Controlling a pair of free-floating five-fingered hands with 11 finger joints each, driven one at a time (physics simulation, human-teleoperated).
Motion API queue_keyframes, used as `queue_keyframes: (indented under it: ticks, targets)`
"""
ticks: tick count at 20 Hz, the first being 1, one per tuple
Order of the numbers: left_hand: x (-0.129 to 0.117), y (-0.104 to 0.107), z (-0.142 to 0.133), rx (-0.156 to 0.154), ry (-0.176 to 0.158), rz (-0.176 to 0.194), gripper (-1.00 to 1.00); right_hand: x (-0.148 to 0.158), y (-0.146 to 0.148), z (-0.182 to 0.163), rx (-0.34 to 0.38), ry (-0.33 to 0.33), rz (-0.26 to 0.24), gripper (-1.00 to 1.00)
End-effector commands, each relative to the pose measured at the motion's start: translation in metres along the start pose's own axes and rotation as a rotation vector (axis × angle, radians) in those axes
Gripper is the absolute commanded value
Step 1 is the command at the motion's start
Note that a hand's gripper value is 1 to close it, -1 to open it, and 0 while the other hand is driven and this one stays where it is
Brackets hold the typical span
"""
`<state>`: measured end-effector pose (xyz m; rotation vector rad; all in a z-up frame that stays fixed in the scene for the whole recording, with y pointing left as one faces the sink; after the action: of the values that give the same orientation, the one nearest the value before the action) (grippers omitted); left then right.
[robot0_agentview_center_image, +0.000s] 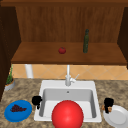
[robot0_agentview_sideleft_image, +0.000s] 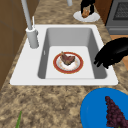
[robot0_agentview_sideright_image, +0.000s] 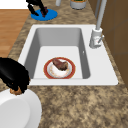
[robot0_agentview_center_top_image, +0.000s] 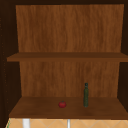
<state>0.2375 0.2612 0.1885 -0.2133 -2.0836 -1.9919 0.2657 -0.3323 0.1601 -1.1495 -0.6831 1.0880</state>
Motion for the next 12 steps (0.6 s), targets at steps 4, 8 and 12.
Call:
queue_keyframes:
  ticks: [4, 8, 12]
  targets:
    - [0.0, 0.0, 0.0, 0.0, 0.0, 0.0, 0.0, 0.044, 0.004, 0.016, 0.011, 0.011, 0.07, 1.0]
    - [0.0, 0.0, 0.0, 0.0, 0.0, 0.0, 0.0, 0.071, 0.006, 0.027, 0.023, 0.026, 0.086, 1.0]
    - [0.0, 0.0, 0.0, 0.0, 0.0, 0.0, 0.0, 0.099, 0.008, 0.036, 0.02, 0.028, 0.088, 1.0]
